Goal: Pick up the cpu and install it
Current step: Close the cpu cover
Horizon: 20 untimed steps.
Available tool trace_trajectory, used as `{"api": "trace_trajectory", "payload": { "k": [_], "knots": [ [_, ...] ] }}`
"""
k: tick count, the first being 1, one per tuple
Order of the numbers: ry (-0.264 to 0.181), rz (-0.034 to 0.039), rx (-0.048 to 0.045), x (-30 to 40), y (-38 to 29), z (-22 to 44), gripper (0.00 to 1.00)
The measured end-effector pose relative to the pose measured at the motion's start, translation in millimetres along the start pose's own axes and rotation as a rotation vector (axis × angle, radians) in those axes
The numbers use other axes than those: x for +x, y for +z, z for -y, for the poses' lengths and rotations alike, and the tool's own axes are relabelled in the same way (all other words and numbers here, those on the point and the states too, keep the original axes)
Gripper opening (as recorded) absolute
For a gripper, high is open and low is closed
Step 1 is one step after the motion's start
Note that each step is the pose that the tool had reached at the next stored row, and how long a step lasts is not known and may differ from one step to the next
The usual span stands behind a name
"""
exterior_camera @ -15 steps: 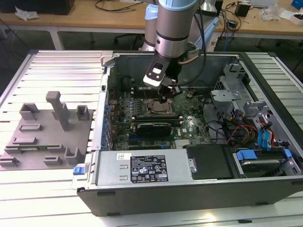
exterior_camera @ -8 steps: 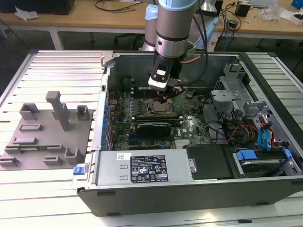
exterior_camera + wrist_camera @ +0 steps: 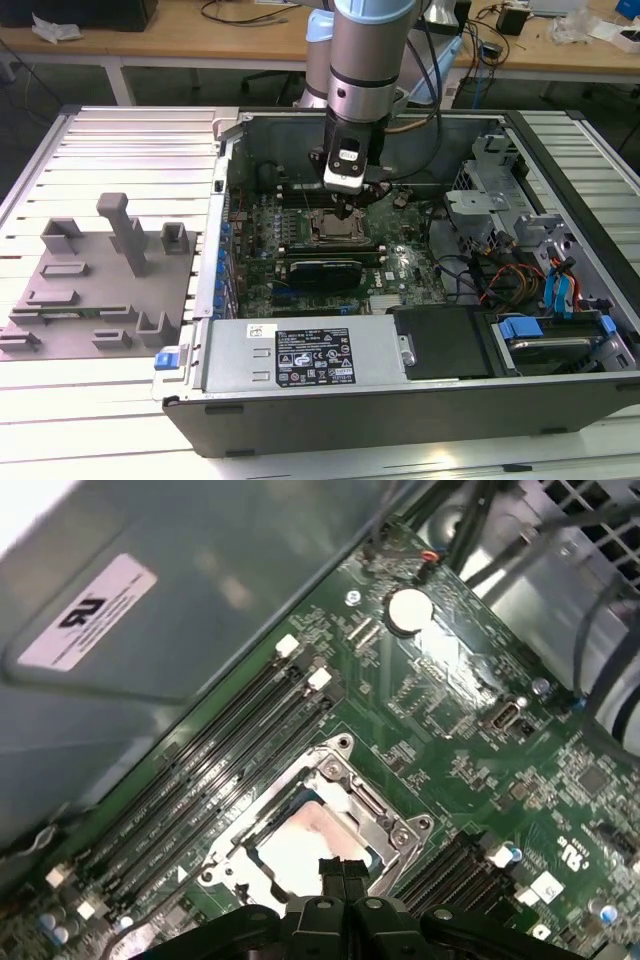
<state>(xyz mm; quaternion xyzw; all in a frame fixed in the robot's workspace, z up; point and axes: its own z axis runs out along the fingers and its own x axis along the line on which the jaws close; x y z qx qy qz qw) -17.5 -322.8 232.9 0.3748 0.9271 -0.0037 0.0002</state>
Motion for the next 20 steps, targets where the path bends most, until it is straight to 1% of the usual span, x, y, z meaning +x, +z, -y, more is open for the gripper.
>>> {"api": "trace_trajectory", "payload": {
  "k": [4,5,7,9,10,14,15,19,20],
  "knots": [
    [-0.057,0.0004,-0.0001,0.0,0.1,0.0,0.11],
    [-0.09,0.0006,-0.0002,0.0,0.1,0.0,0.11],
    [-0.135,0.0009,-0.0004,0.0,0.2,0.0,0.11],
    [-0.165,0.0011,-0.0005,0.0,0.3,0.0,0.11],
    [-0.194,0.0013,-0.0006,0.0,0.3,0.0,0.11],
    [-0.252,0.0016,-0.0008,0.0,0.4,0.0,0.11],
    [-0.283,0.0018,-0.0009,0.0,0.5,0.0,0.11],
    [-0.363,0.0024,-0.0012,0.0,0.8,0.0,0.11],
    [-0.392,0.0026,-0.0012,0.0,0.9,0.0,0.11]
  ]
}}
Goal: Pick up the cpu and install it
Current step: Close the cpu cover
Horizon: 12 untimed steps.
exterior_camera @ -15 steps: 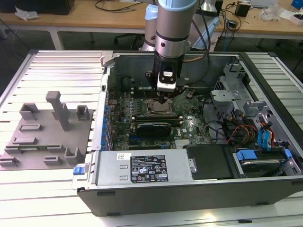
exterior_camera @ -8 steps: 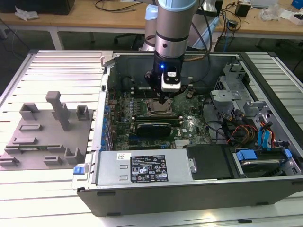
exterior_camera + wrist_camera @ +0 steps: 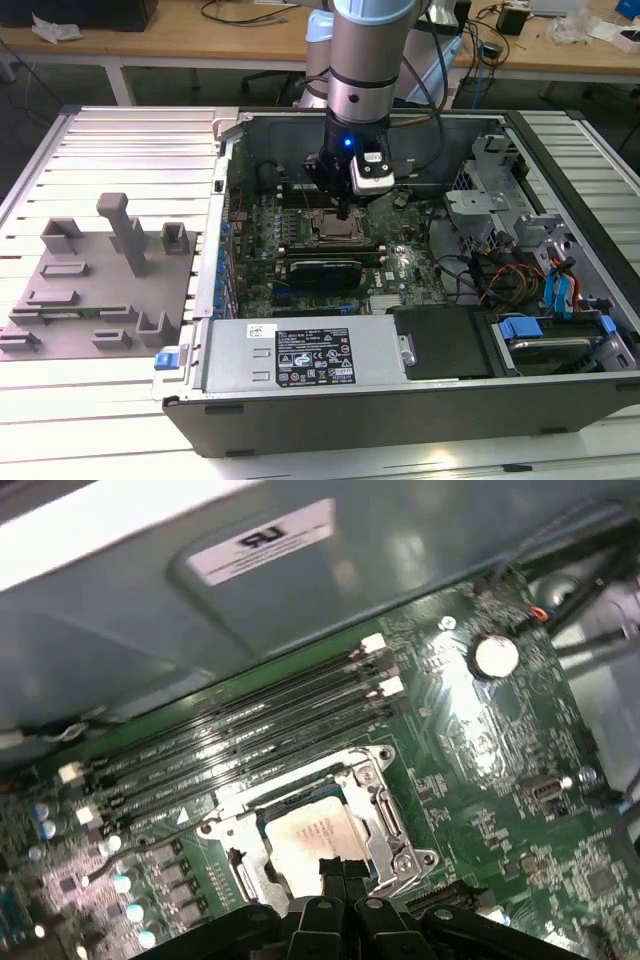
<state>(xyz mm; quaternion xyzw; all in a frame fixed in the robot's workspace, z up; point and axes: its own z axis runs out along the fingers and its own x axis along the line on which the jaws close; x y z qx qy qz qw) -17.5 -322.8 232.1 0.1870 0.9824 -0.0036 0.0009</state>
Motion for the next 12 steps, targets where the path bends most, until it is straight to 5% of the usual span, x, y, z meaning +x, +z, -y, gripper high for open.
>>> {"api": "trace_trajectory", "payload": {
  "k": [12],
  "knots": [
    [-0.309,0.0021,-0.001,0.0,1.2,0.0,0.11]
  ]
}}
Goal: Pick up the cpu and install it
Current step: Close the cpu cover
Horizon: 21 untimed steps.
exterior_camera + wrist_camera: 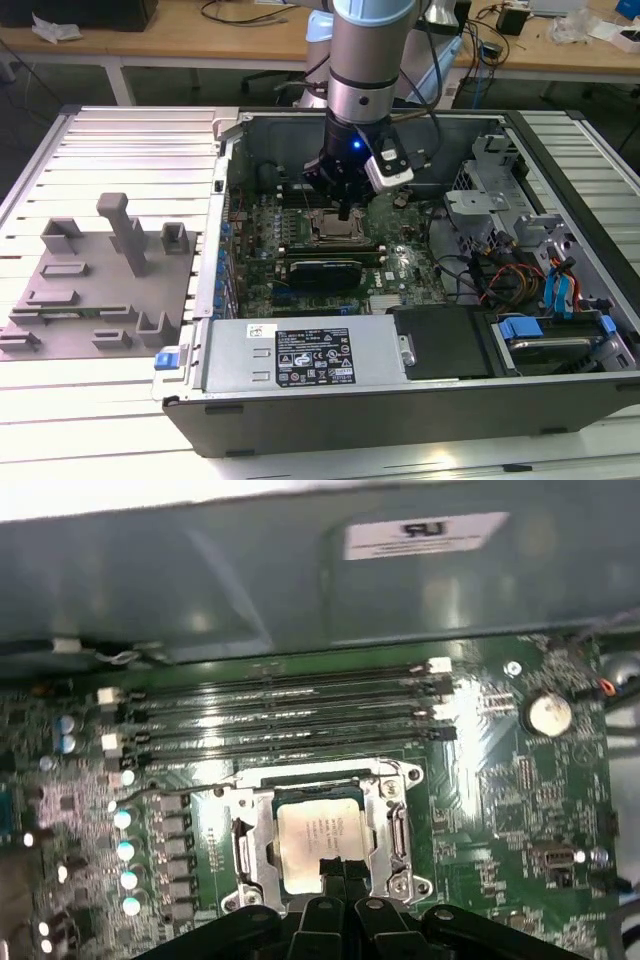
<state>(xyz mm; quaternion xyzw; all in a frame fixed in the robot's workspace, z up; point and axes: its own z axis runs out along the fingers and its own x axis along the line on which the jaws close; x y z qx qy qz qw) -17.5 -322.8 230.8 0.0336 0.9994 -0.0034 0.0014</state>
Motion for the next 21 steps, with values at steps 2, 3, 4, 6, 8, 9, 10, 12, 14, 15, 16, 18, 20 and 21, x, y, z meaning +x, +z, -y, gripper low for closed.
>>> {"api": "trace_trajectory", "payload": {
  "k": [2,3,4,6,8,9,10,12,14,15,16,18,20,21],
  "knots": [
    [-0.05,0.0004,-0.0002,0.0,0.2,0.0,0.11],
    [-0.071,0.0005,-0.0002,0.0,0.3,0.0,0.11],
    [-0.089,0.0006,-0.0003,0.0,0.4,0.0,0.11],
    [-0.118,0.0009,0.0005,0.2,0.5,0.0,0.11],
    [-0.121,0.0023,0.001,1.2,0.5,0.0,0.11],
    [-0.122,0.0034,0.0023,1.9,0.6,0.1,0.11],
    [-0.122,0.0034,0.0047,2.2,0.6,0.1,0.11],
    [-0.123,0.0035,0.0081,3.0,1.1,0.2,0.11],
    [-0.127,0.0071,0.0086,4.7,4.0,0.3,0.11],
    [-0.128,0.0088,0.0085,5.5,5.2,0.3,0.11],
    [-0.129,0.0102,0.0085,6.2,6.3,0.4,0.11],
    [-0.133,0.0127,0.0085,9.3,8.5,0.6,0.11],
    [-0.136,0.0139,0.0085,15.8,9.5,1.0,0.11],
    [-0.137,0.0148,0.0083,20.9,10.2,1.2,0.11]
  ]
}}
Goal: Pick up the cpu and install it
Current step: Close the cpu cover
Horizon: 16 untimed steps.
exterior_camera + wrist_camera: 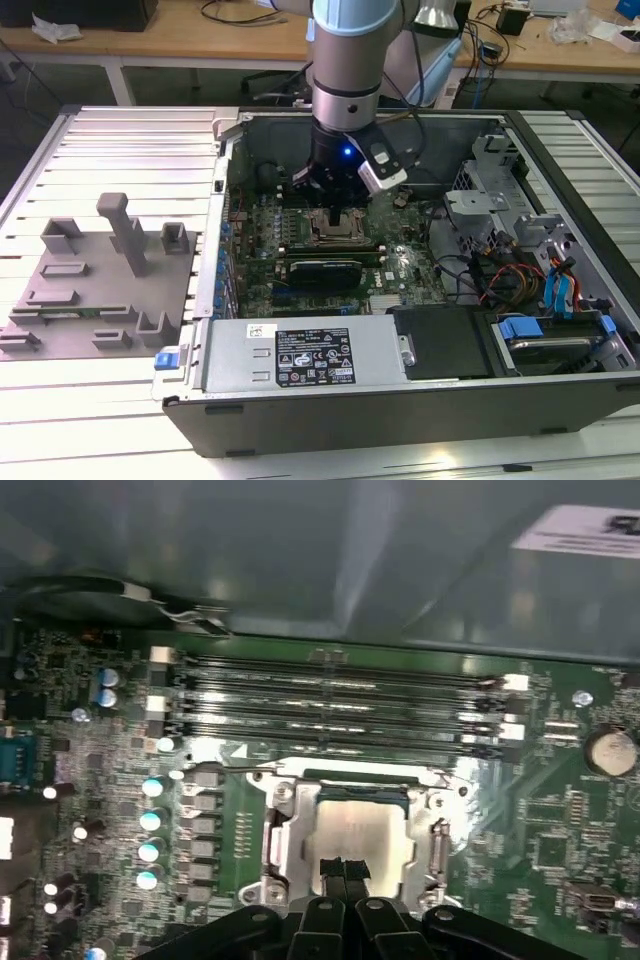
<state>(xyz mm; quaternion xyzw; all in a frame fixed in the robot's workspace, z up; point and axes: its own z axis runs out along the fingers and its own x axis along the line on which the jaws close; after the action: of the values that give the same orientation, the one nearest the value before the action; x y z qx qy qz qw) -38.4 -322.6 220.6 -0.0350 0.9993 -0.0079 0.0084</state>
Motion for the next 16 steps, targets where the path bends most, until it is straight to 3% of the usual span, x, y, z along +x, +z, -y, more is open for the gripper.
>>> {"api": "trace_trajectory", "payload": {
  "k": [2,4,16],
  "knots": [
    [-0.001,0.0004,0.0001,3.9,0.3,-0.3,0.11],
    [-0.008,0.0012,0.0002,15.0,3.4,-1.1,0.11],
    [-0.028,0.0016,-0.0002,20.0,13.4,-3.1,0.11]
  ]
}}
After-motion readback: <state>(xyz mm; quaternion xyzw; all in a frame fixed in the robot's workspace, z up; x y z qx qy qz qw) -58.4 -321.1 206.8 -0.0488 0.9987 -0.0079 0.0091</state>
